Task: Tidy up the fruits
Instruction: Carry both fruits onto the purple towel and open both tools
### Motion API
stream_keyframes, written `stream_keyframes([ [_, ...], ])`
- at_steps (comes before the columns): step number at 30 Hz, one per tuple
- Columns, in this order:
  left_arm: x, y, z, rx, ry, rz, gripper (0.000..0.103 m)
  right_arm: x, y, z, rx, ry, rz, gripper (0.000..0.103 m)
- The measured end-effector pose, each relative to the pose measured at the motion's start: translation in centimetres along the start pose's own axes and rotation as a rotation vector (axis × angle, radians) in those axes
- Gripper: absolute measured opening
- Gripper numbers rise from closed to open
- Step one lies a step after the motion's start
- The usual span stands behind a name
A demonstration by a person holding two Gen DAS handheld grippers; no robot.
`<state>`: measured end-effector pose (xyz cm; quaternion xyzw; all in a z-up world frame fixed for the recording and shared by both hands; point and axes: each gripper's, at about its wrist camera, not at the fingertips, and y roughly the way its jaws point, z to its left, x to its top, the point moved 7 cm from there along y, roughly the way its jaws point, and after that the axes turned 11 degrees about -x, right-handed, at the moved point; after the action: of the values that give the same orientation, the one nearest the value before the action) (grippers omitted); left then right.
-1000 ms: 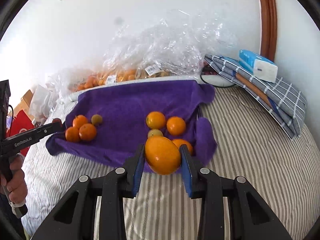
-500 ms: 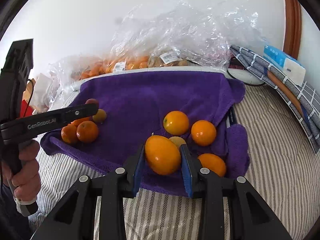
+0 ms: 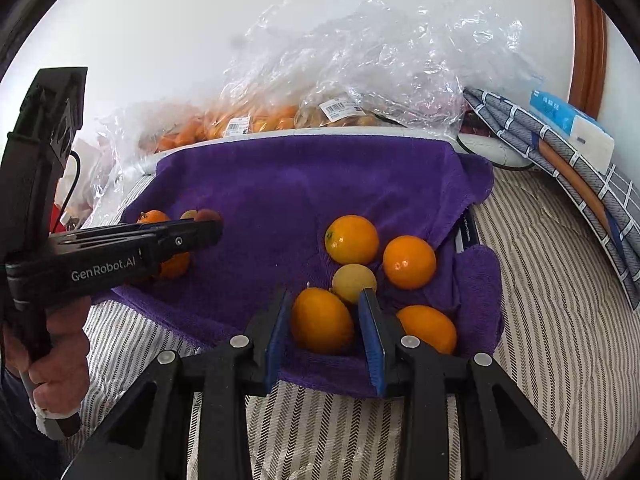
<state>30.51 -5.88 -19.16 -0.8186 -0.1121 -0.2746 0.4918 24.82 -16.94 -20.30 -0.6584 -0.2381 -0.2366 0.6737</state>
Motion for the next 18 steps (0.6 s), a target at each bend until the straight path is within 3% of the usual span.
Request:
stream_keyframes([
  [11,-0.7,-0.5,-0.3,0.013,0.02,0.004,0.021,-0.1,-1.3,-1.2,-0.004,0.051,-0.025,0.035],
  [13,-0.8,-1.0,-0.6,0.008,0.023,-0.001,0.032,0.0,-2.0,-1.5,-0.008,0.062,-0.035,0.035],
  [18,-1.1,-2.9,-1.4,0.028,0.029,-0.022,0.045,-0.1,-3.6,-2.1,-0.035,0.083,-0.037,0.036],
])
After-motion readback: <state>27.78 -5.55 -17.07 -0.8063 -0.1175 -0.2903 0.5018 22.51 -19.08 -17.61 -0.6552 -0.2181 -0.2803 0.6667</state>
